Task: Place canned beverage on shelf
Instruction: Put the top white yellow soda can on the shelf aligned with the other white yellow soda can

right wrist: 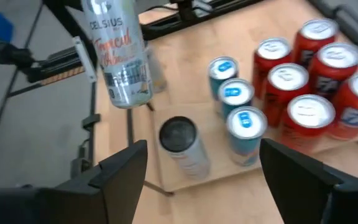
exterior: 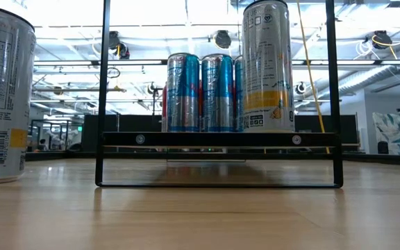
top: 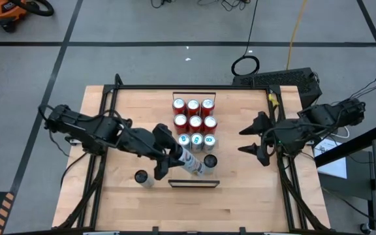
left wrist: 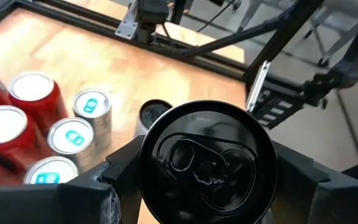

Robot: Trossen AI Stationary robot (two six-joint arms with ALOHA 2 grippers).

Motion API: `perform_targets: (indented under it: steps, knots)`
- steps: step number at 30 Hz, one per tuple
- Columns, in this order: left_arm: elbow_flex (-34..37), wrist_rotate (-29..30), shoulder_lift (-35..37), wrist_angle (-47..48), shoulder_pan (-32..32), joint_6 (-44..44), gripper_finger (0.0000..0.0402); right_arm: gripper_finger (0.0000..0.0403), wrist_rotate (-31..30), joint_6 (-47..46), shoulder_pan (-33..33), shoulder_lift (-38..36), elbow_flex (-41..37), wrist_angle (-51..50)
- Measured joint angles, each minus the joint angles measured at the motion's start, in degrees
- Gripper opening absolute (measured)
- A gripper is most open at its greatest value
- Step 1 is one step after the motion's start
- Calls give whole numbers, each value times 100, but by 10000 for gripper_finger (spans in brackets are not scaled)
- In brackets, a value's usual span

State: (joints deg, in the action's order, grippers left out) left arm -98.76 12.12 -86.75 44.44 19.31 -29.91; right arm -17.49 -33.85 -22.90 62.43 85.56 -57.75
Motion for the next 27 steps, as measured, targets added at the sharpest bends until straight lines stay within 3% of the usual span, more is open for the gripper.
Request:
perform_targets:
  steps: [12,27]
  knots:
    - [-2,109,-629,713,-103,582,249,281,-77,-127,-48,-4,-2,-256]
    - [-2,131,-1251,750,-221,828,249,281,-370,169,-45,-2,-4,-290]
